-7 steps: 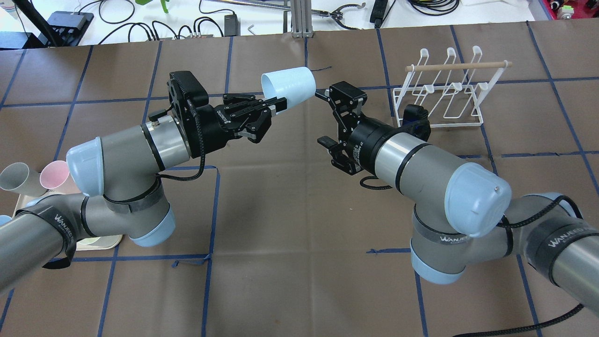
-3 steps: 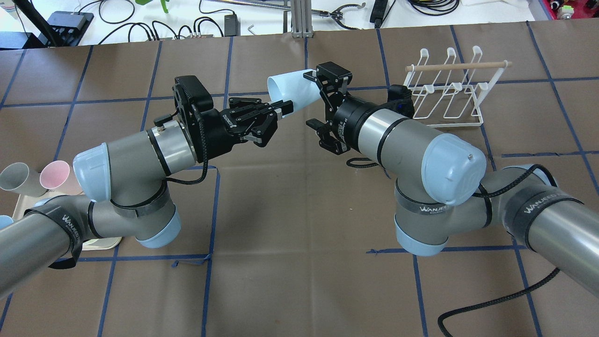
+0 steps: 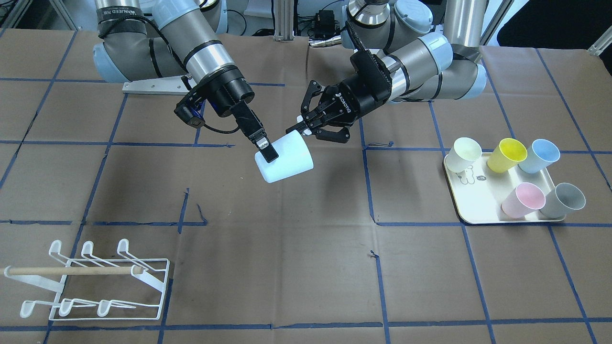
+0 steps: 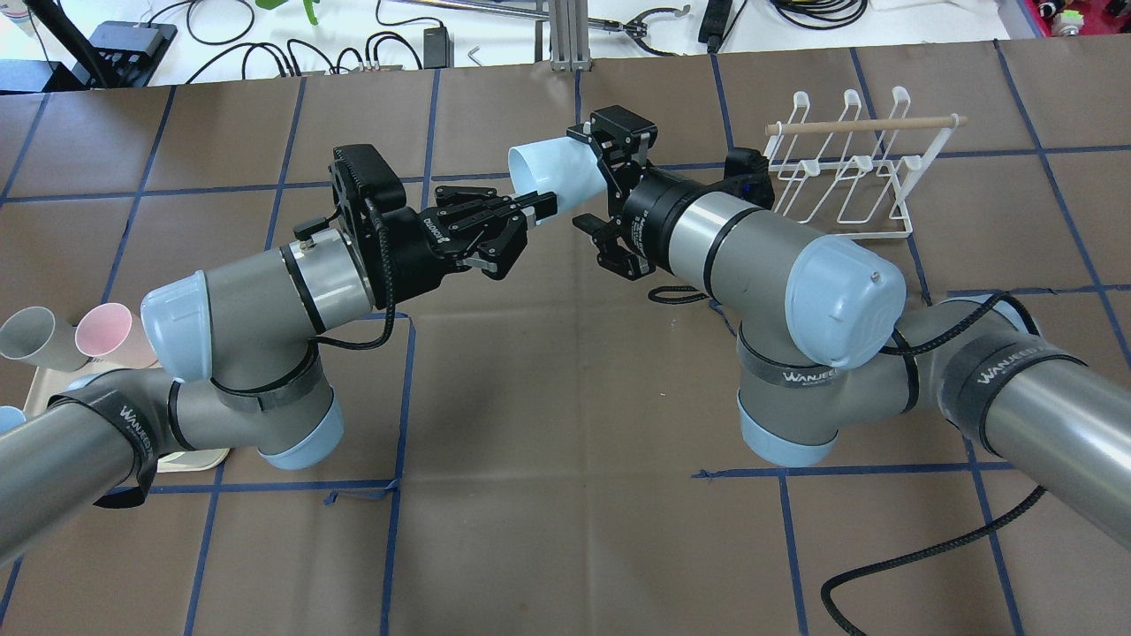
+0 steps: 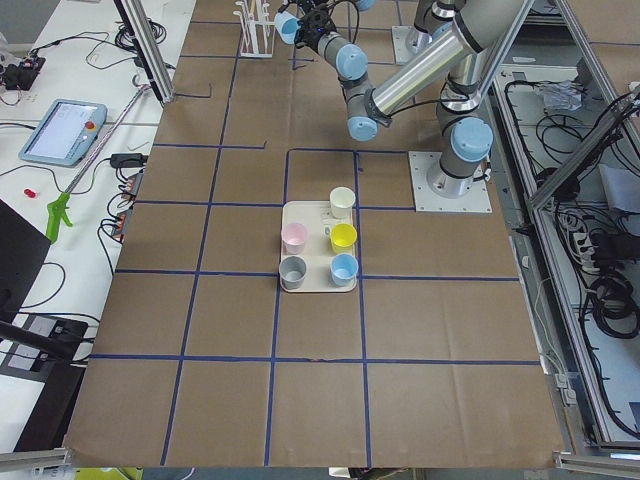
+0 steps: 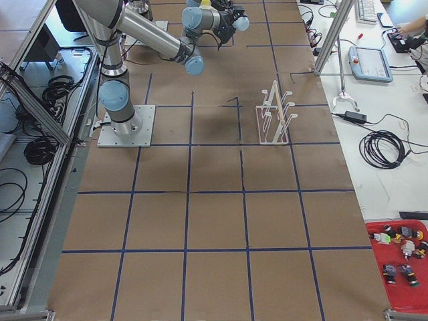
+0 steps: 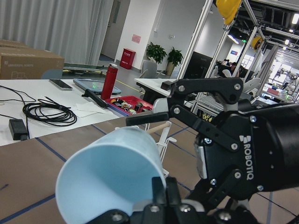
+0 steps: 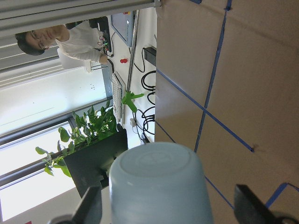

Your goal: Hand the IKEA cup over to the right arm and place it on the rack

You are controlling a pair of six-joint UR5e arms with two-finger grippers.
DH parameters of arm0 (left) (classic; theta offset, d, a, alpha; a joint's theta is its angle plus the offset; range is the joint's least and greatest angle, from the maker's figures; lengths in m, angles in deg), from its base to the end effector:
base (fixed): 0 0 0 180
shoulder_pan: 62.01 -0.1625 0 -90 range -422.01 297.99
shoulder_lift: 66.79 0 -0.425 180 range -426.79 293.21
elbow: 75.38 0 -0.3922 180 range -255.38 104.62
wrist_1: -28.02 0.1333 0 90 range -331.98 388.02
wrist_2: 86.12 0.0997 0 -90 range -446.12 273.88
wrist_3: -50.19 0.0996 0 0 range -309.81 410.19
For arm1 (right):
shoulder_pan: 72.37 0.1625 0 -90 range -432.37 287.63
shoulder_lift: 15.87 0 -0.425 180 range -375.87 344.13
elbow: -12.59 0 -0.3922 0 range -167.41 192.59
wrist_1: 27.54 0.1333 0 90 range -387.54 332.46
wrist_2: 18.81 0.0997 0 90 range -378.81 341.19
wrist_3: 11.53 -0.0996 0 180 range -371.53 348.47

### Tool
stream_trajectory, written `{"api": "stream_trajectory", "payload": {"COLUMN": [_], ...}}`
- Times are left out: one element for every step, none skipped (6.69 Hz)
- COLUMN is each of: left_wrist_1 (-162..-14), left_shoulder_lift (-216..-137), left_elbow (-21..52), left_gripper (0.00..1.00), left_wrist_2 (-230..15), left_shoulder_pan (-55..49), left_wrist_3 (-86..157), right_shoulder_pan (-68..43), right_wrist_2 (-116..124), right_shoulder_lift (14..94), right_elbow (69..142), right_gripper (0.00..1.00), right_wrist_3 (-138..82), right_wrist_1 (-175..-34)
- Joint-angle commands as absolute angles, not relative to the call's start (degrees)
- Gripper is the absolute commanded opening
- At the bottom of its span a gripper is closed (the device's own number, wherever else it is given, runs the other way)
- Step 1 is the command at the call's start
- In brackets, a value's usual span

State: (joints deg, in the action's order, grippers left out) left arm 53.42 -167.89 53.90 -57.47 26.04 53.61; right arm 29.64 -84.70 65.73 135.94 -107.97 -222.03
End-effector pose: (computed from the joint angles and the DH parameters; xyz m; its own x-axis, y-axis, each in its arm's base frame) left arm -0.2064 -0.4246 0.3476 -0.5062 0.8025 0.3159 0.0159 0.3749 -0.9269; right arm 0.2703 -0.4344 0.3688 -0.0030 0.5063 -0.8623 0.8228 0.4914 0.2856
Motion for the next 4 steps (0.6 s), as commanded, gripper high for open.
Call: {"api": "stream_trajectory", "payload": {"left_wrist_1": [53.4,53.4,53.4,53.4], "left_shoulder_lift": [-167.9,-167.9,-167.9,-167.9], "left_elbow": [53.9,53.9,53.9,53.9], "left_gripper": [0.04,0.04,0.04,0.04], "left_wrist_2": [-57.4,-57.4,-57.4,-57.4], "left_shoulder_pan": [26.2,26.2,26.2,26.2], "left_wrist_3": [53.6,53.5,53.5,53.5], "right_shoulder_pan": [29.9,30.0,30.1,30.1], "right_wrist_2": [-84.7,-84.7,-84.7,-84.7], "right_shoulder_lift": [65.7,65.6,64.8,64.7], "right_elbow": [134.9,135.0,135.2,135.2], "right_gripper": [1.0,0.99,0.99,0.99], "right_wrist_3": [-107.7,-107.5,-107.5,-107.4], "right_wrist_1": [-221.3,-220.9,-220.9,-220.9]}}
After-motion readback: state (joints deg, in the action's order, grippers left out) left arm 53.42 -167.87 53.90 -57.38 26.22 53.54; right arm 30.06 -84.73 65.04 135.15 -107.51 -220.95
